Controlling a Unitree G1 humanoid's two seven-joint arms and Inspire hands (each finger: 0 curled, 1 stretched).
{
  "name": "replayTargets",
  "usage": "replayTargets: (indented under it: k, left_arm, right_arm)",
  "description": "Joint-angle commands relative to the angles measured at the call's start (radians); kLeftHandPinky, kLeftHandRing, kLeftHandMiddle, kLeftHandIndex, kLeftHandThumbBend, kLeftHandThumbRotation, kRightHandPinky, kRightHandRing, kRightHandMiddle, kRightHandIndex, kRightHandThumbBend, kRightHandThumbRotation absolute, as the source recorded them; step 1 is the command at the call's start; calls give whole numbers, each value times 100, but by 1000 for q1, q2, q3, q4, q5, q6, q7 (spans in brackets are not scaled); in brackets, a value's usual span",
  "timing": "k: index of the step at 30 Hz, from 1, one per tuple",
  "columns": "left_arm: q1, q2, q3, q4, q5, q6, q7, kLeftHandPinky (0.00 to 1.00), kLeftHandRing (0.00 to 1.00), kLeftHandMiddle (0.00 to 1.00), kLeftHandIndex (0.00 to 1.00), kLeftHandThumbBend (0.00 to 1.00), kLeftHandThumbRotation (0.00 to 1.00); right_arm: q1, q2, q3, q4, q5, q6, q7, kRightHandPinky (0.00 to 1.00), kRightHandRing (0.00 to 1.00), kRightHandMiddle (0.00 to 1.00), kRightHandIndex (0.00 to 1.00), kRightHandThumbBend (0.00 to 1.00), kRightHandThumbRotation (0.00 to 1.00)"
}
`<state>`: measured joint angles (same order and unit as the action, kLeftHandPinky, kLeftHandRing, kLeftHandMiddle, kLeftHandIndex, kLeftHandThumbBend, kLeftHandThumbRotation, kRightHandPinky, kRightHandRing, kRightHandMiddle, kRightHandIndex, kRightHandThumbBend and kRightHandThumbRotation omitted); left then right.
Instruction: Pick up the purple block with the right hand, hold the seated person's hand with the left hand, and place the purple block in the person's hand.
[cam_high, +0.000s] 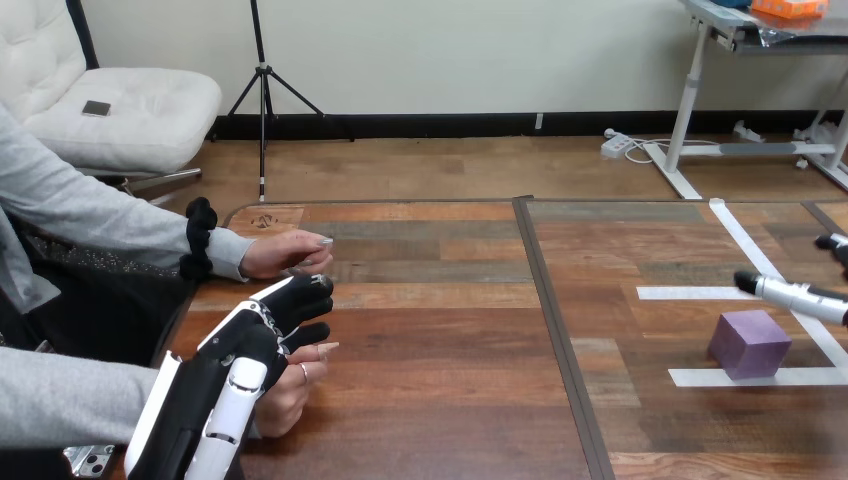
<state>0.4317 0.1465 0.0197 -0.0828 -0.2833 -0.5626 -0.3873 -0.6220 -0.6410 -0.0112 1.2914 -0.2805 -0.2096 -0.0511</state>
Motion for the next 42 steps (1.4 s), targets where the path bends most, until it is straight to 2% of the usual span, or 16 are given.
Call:
replayTargets:
  k: [1,11,17,24,33,42]
  left_arm:
    - [-33,-7,14,-18,-16,-20,-2,79,83,82,76,52,88]
    - [-31,-6,16,-18,-24,-28,-9,79,83,81,75,49,88]
    - [-40,-3,16,-3,-49,-41,-31,79,83,81,75,49,88]
    - [-50,-5,21,14,-58,-56,-48,78,82,80,75,52,85]
    - [-56,0,25,18,-45,-63,-50,75,82,80,74,56,85]
    - [-65,-2,29,27,-43,-72,-52,73,82,80,74,55,86]
  right_arm:
    - [-4,35,27,0,-15,-4,-15,79,94,95,92,100,47]
    - [29,69,46,7,-22,23,-16,80,93,95,92,100,43]
    - [47,82,55,7,-19,16,-15,78,93,94,91,100,41]
    - [65,92,82,8,-41,13,-27,78,92,94,90,100,40]
    - [84,106,93,10,-48,5,-37,78,91,93,89,100,40]
    - [88,116,118,14,-62,12,-52,76,90,92,88,100,36]
